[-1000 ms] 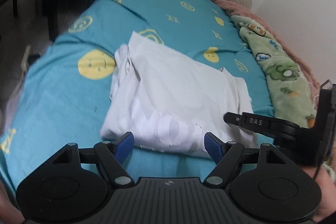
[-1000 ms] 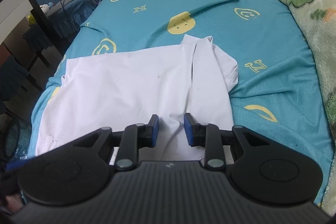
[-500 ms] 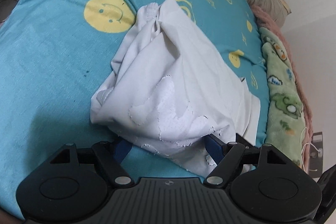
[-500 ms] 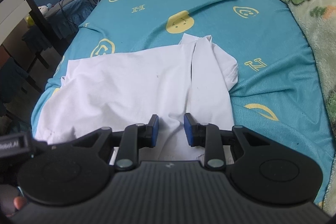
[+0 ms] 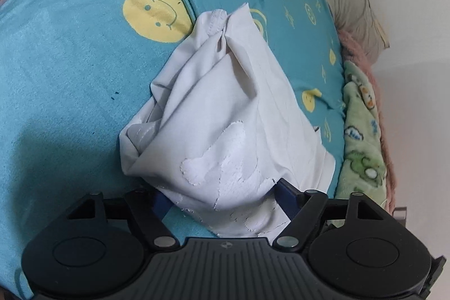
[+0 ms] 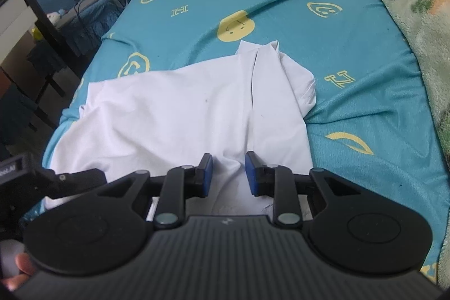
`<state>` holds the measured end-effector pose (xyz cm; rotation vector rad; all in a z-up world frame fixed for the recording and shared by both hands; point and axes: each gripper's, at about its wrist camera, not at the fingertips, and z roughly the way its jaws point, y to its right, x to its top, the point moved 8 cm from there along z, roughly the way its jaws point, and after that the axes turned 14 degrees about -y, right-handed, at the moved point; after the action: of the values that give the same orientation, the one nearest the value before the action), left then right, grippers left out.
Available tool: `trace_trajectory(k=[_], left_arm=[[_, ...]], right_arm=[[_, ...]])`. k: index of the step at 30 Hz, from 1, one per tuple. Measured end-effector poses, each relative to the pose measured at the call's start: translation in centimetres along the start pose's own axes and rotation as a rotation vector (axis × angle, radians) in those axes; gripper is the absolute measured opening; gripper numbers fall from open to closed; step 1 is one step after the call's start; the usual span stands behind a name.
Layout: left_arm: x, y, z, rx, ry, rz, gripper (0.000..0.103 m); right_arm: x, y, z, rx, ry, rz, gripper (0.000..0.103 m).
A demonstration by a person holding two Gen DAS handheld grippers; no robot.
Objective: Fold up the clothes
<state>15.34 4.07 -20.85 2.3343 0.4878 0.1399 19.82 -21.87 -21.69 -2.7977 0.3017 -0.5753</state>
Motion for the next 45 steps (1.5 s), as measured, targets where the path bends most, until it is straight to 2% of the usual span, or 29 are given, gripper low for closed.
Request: trace_trajectory(k=[2,4,6,7,8,11,14,16,20,22,23,28,31,35,39,45], left_arm=[[0.1,0.2,-0.1,0.001,0.014,0.01,0.061],[0.0,0.5,-0.5,-0.013,0.03,0.025,0.048],[0.0,0.8,-0.8,-0.032,0.042,0.032,0.042],[0.0,0.9,-0.9,-0.038,0.045,0.033,0.041],[-0.1,1.1,-1.0,-0.042,0.046,0.033,0.041],[0.1,1.0,-0.9,-0.035,0.037,0.025,0.043],[0.2,0.4,-0.7,-0.02,0.018,0.001,0.055],[0.3,0.1,-0.2,-0.023,0.003,-0.018,0.062],[0.7,0.1,0.2,-0.035,-0.013,-0.046,0.061],[0.8,0.3,0.2,-0.026,0.0,-0.036,0.058],[0.7,0.3,0.1,-0.023,0.007,-0.026,0.057],[0.5,0.9,-0.3,-0.02,0.03,0.015,0.033],[0.3,1.5,-0.9,-0.041,0.048,0.023,0.027],[0.1,2.3,-1.9,-0.088,0.074,0.024,0.025],[-0.1,3.1,-2.6,-0.117,0.085,0.039,0.025],[-0.1,3.3,-2.6,-0.14,0.074,0.026,0.025]], right_arm=[[0.0,0.1,-0.2,0.011,0.004,0.016,0.028],[0.1,0.4,-1.1,0.072,0.019,0.076,0.031],[0.0,0.5,-2.2,0.15,0.038,0.136,0.049],[0.0,0.6,-2.8,0.189,0.048,0.166,0.073],[0.0,0.7,-3.4,0.228,0.057,0.197,0.091],[-0.8,0.8,-4.2,0.393,0.033,0.3,0.089],[-2.0,0.7,-4.4,0.561,-0.025,0.403,0.089],[-2.9,0.6,-3.8,0.613,-0.069,0.455,0.089],[-4.2,0.2,-2.8,0.697,-0.148,0.547,0.09],[-4.7,-0.2,-2.3,0.729,-0.181,0.569,0.09],[-4.9,-0.4,-2.0,0.737,-0.197,0.572,0.09],[-5.4,-1.4,0.2,0.763,-0.273,0.596,0.09],[-5.2,-1.8,1.2,0.771,-0.29,0.606,0.09],[-4.9,-1.4,1.7,0.788,-0.274,0.648,0.09],[-4.7,0.8,1.5,0.773,-0.209,0.741,0.09],[-5.0,3.5,1.3,0.741,-0.139,0.851,0.07]])
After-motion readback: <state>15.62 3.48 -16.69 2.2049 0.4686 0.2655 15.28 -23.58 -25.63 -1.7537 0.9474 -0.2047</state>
